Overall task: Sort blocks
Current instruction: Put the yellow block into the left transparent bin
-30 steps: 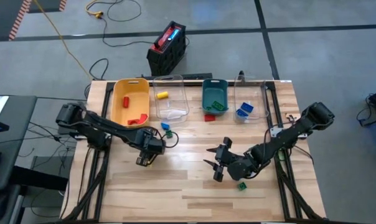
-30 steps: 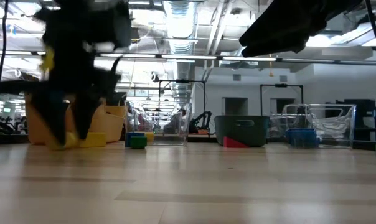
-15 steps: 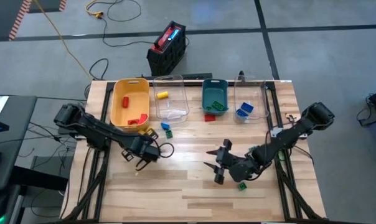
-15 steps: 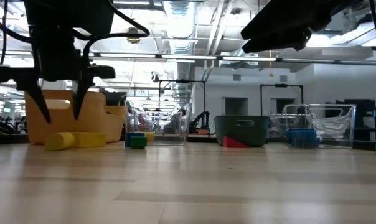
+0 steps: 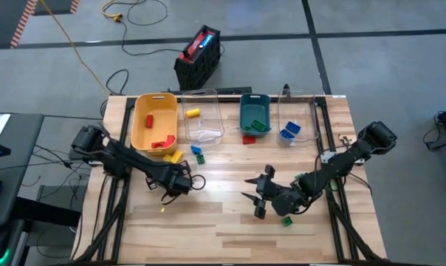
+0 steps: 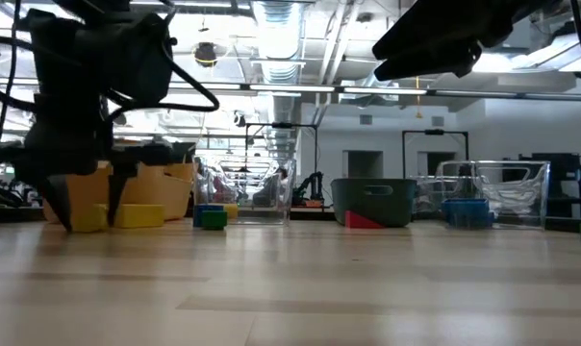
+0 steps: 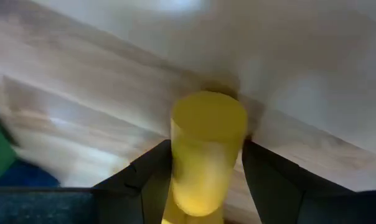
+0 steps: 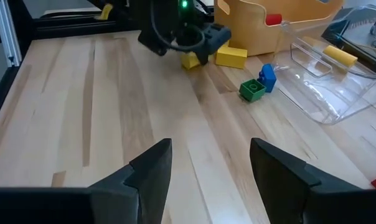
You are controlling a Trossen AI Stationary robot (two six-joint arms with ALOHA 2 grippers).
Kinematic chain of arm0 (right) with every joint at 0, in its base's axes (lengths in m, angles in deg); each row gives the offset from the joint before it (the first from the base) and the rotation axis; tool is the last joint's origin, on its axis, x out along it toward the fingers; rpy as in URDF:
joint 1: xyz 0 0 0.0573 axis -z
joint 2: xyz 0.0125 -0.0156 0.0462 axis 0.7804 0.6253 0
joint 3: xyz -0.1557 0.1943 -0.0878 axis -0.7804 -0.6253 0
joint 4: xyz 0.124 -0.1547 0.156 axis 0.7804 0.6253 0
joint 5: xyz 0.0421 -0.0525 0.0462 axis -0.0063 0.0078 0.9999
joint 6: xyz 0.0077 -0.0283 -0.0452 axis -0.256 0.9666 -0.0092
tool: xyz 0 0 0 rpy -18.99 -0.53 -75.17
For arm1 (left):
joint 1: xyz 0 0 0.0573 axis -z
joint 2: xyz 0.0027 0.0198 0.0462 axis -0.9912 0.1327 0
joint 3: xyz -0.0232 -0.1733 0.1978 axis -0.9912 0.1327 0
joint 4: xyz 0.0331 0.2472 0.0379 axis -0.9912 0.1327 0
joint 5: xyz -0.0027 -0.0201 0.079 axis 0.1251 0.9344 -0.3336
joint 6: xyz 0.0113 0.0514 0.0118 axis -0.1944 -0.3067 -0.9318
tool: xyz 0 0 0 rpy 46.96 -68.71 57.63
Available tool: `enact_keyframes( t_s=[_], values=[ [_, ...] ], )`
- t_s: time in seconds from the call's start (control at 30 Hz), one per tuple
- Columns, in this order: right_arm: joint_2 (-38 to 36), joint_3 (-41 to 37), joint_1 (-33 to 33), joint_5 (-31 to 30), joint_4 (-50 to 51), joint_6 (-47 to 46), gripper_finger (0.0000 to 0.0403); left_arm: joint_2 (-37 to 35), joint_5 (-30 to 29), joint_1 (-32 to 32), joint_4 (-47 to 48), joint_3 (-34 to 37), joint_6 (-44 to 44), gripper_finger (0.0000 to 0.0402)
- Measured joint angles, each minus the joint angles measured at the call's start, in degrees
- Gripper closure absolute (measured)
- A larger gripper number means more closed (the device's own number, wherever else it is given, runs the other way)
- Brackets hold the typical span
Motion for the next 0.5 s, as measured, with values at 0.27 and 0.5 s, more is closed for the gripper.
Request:
enact_keyframes(
  t_s=[0.27, 0.5],
  values=[
    [0.0, 0.0, 0.02, -0.02, 0.07, 0.02, 0.0173, 3.15, 1.28, -0.71, 0.07, -0.32, 0.34, 0.0244],
    [0.0, 0.0, 0.02, -0.02, 0.13, 0.02, 0.0173, 3.59, 1.54, -0.65, 1.44, -1.81, 5.6, 0.0277]
  ],
)
